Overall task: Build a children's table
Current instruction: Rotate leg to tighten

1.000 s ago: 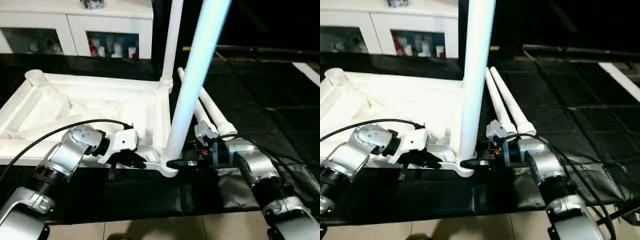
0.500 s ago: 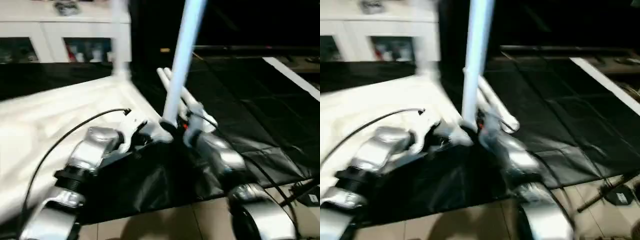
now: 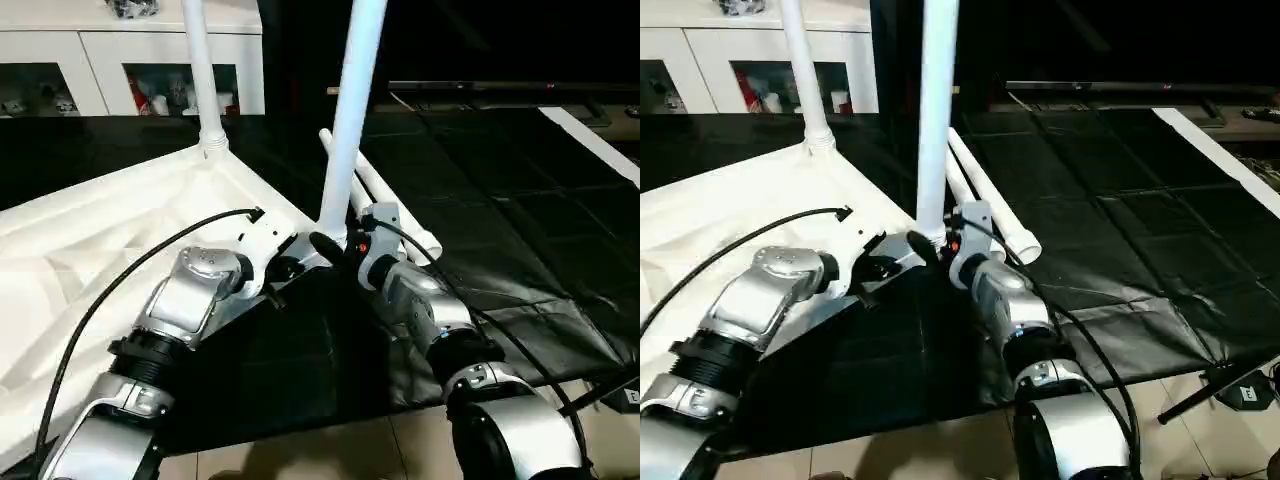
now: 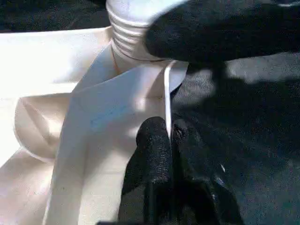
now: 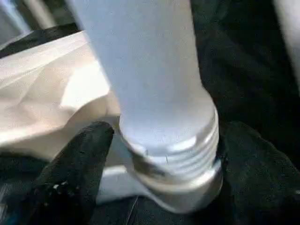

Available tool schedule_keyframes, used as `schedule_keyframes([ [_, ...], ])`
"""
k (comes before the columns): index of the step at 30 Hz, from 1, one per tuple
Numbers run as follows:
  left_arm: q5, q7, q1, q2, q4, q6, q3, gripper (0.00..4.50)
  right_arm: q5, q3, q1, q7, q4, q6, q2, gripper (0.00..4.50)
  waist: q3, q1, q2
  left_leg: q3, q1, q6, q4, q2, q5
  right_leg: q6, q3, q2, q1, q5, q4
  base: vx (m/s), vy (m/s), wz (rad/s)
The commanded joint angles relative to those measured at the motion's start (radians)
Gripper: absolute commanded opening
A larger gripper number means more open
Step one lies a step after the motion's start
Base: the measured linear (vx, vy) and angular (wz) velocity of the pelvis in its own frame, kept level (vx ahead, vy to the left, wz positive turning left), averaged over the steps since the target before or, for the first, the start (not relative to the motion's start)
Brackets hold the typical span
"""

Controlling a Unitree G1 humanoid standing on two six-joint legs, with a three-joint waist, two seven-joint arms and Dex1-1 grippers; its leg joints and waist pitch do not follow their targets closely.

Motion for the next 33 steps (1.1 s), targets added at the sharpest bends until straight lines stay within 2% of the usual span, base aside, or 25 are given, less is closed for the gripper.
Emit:
schedule_keyframes([
  [1,-0.003,-0.051,-0.015,0.031,-0.046,-0.071,-0.003,0.00,-0.017,0.028,0.029,0.077,-0.036,0.004,-0.032,4.25,-0.073,0.004,0.020,0.002,0.005,0.031,-0.055,0.026,-0.146,-0.188,0.065,-0.088,0.070,-0.078,-0.073,0.000,0.000,0.00],
  [5,-0.004,-0.129,-0.003,0.079,-0.029,-0.147,-0.021,0.00,-0.012,0.046,0.061,0.190,-0.121,0.007,-0.090,4.46,-0.074,0.007,0.020,0.001,0.004,0.038,-0.053,0.026,-0.133,-0.191,0.065,-0.085,0.070,-0.054,-0.071,0.000,0.000,0.00],
  [6,-0.013,-0.197,0.008,0.114,-0.016,-0.201,-0.036,0.00,-0.022,0.072,0.081,0.288,-0.180,-0.010,-0.148,4.46,-0.075,0.011,0.020,0.002,0.003,0.049,-0.051,0.026,-0.118,-0.189,0.066,-0.085,0.071,-0.025,-0.067,0.000,0.000,0.00],
  [8,-0.025,-0.245,0.016,0.131,-0.013,-0.233,-0.044,0.00,-0.031,0.090,0.089,0.344,-0.203,-0.026,-0.183,4.46,-0.075,0.013,0.020,0.002,0.004,0.050,-0.051,0.027,-0.115,-0.189,0.065,-0.085,0.070,-0.019,-0.066,0.000,0.000,0.00],
  [11,-0.030,-0.267,0.018,0.142,-0.008,-0.254,-0.049,0.00,-0.033,0.098,0.091,0.381,-0.211,-0.033,-0.204,4.46,-0.073,0.018,0.019,0.005,0.006,0.046,-0.051,0.026,-0.140,-0.195,0.066,-0.085,0.067,-0.056,-0.069,0.000,0.000,0.00],
  [13,-0.034,-0.365,0.025,0.187,0.017,-0.342,-0.080,0.00,-0.029,0.134,0.094,0.526,-0.245,-0.033,-0.280,4.46,-0.072,0.022,0.016,0.005,0.007,0.044,-0.052,0.027,-0.155,-0.193,0.065,-0.087,0.067,-0.090,-0.074,0.000,0.000,0.00],
  [14,-0.034,-0.372,0.026,0.190,0.019,-0.349,-0.083,0.00,-0.028,0.137,0.095,0.537,-0.249,-0.031,-0.286,4.46,-0.071,0.027,0.017,0.005,0.008,0.048,-0.051,0.028,-0.157,-0.189,0.065,-0.085,0.066,-0.097,-0.075,0.000,0.000,0.00],
  [15,-0.037,-0.414,0.024,0.204,0.027,-0.378,-0.094,0.00,-0.029,0.156,0.096,0.598,-0.266,-0.028,-0.315,4.46,-0.070,0.028,0.010,0.006,0.006,0.051,-0.051,0.029,-0.157,-0.185,0.065,-0.084,0.066,-0.100,-0.074,0.000,0.000,0.00],
  [17,-0.041,-0.447,0.022,0.211,0.028,-0.394,-0.103,0.00,-0.033,0.173,0.096,0.642,-0.276,-0.025,-0.332,4.46,-0.069,0.030,0.013,0.007,0.007,0.049,-0.051,0.030,-0.160,-0.181,0.065,-0.086,0.064,-0.115,-0.075,0.000,0.000,0.00],
  [19,-0.043,-0.488,0.017,0.222,0.030,-0.420,-0.117,0.00,-0.035,0.194,0.097,0.695,-0.288,-0.016,-0.347,4.46,-0.069,0.032,0.008,0.007,0.004,0.049,-0.051,0.030,-0.162,-0.174,0.065,-0.087,0.065,-0.140,-0.075,0.000,0.000,0.00],
  [23,-0.045,-0.546,0.010,0.230,0.032,-0.457,-0.138,0.00,-0.050,0.231,0.098,0.764,-0.291,-0.023,-0.364,4.46,-0.070,0.036,0.007,0.007,0.006,0.048,-0.050,0.032,-0.160,-0.180,0.064,-0.088,0.061,-0.147,-0.075,0.000,0.000,0.00],
  [33,-0.040,-0.629,-0.007,0.223,0.034,-0.520,-0.185,0.00,-0.079,0.296,0.096,0.846,-0.250,-0.057,-0.346,4.46,-0.070,0.052,0.008,0.009,0.010,0.042,-0.049,0.034,-0.165,-0.178,0.065,-0.090,0.057,-0.156,-0.074,0.000,0.000,0.00],
])
